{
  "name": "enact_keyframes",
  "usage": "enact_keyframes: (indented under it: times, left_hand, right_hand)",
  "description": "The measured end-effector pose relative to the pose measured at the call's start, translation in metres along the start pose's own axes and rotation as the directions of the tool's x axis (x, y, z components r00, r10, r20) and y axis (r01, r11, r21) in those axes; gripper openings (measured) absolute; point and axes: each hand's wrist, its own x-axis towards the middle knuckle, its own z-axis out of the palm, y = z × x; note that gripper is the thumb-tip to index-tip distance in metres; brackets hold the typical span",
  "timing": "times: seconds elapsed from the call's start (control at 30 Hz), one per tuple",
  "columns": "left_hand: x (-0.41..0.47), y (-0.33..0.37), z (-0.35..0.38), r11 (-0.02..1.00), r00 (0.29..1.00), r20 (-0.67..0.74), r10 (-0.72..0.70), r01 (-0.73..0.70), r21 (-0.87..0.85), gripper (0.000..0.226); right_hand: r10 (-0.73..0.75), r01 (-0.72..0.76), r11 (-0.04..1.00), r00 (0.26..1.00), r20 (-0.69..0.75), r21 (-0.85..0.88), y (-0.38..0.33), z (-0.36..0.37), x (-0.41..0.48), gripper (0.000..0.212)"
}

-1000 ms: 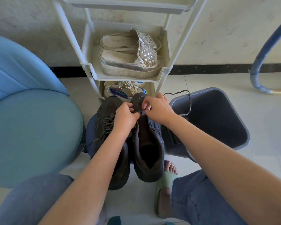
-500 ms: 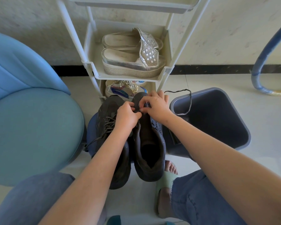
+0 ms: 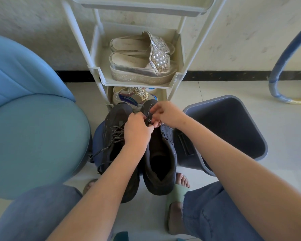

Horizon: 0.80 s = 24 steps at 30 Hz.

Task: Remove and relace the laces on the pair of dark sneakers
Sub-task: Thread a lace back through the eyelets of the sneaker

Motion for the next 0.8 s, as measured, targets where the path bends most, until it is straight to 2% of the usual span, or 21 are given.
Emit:
enact_keyframes:
  times: [0.07, 0.13, 0.2, 0.27, 0.33, 0.43, 0.8]
  left_hand:
    - [-0.001, 0.0, 0.001, 1.0, 1.0, -0.025, 0.015, -0.014, 0.015, 0.026]
    - [-0.001, 0.0, 0.0, 1.0, 0.999, -0.031, 0.009, -0.009, -0.001, 0.022]
    - [0.0, -0.001, -0.001, 1.0, 1.0, -0.028, -0.004, 0.003, -0.02, 0.02]
    - [0.0, 0.0, -0.001, 0.999, 1.0, -0.02, -0.02, 0.019, -0.042, 0.02]
    - [-0.001, 0.001, -0.002, 0.996, 0.999, -0.019, -0.04, 0.038, -0.082, 0.02]
    - [-0.002, 0.001, -0.003, 0.99, 0.998, -0.033, -0.048, 0.043, -0.132, 0.02]
    - [-0.005, 0.001, -0.005, 0.995, 1.0, -0.023, -0.02, 0.017, -0.094, 0.022]
  right_hand:
    - [0.012, -0.013, 1.0, 0.999, -0.032, -0.021, 0.0, -0.002, 0.001, 0.013]
    - [0.005, -0.017, 0.991, 0.996, -0.092, -0.13, 0.001, -0.002, 0.002, 0.017]
    - [0.024, -0.056, 0.96, 0.993, -0.119, -0.274, 0.004, 0.003, 0.004, 0.011]
    - [0.05, -0.093, 0.942, 0.989, -0.14, -0.322, 0.009, 0.011, 0.008, 0.006]
    - [0.06, -0.126, 0.924, 0.98, -0.188, -0.36, 0.01, 0.017, 0.011, 0.015]
    - [0.072, -0.147, 0.923, 0.974, -0.216, -0.354, 0.012, 0.019, 0.014, 0.025]
    - [0.054, -0.168, 0.914, 0.953, -0.298, -0.369, 0.005, 0.03, 0.008, 0.015]
